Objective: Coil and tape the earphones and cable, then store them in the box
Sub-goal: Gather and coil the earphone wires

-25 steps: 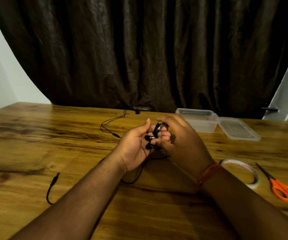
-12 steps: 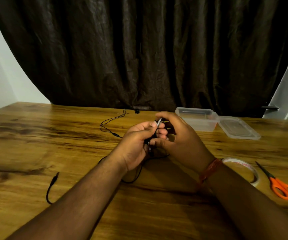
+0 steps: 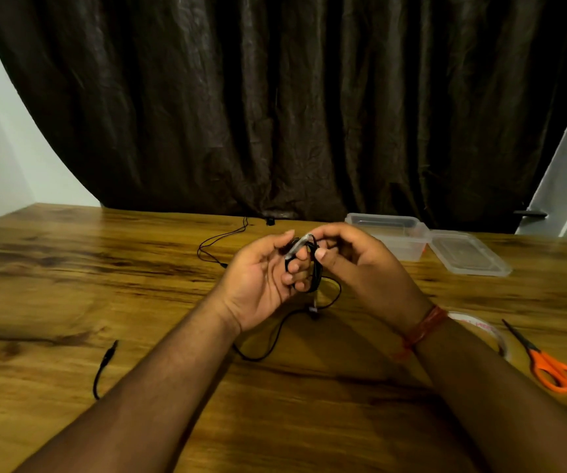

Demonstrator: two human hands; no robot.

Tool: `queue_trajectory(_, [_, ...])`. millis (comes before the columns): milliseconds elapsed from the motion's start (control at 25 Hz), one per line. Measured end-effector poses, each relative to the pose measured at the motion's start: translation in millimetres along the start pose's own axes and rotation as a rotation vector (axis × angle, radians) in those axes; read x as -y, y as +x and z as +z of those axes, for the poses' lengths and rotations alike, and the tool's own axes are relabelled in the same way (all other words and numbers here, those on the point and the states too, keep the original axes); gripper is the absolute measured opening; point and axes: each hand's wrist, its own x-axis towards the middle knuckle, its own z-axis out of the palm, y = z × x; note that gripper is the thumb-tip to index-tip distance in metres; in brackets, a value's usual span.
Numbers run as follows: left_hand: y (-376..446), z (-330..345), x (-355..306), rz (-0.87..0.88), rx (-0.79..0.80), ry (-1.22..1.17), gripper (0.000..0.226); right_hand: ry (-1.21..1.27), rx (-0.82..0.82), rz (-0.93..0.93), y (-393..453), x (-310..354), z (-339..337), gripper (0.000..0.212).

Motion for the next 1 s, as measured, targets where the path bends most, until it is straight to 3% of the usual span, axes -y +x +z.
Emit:
queue_trajectory(160, [1.5, 3.4, 3.8, 0.056, -0.137, 0.152, 0.027, -0.124, -0.051, -0.052, -1.5, -3.2, 5.4, 0.026])
queue_trajectory(360, [2.2, 11.8, 5.1, 0.083, -0.224, 0.166, 0.033, -0.184, -0.092, -0.066, -2.8, -0.9, 8.1, 0.022])
queue_trajectory(560, [3.9, 13.6, 7.9, 0.097, -0.224, 0.225, 0.038, -0.08, -0.107, 0.005, -2.2, -1.2, 7.5, 0.016])
queue_trajectory(720, [2.3, 11.5, 9.2, 0.135, -0.196, 0.487, 0.038, -0.036, 0.0, -0.001, -1.5, -3.2, 6.0, 0.021])
queue_trajectory(800, [1.6, 12.1, 11.0, 0.141, -0.185, 0.561, 0.039, -0.044, -0.021, -0.009, -1.0, -3.9, 5.4, 0.015])
queue_trajectory(1000, [5.0, 11.1, 13.7, 0.122, -0.229, 0.445, 0.034, -0.031, -0.123, 0.003, -0.5, -3.1, 4.0, 0.012])
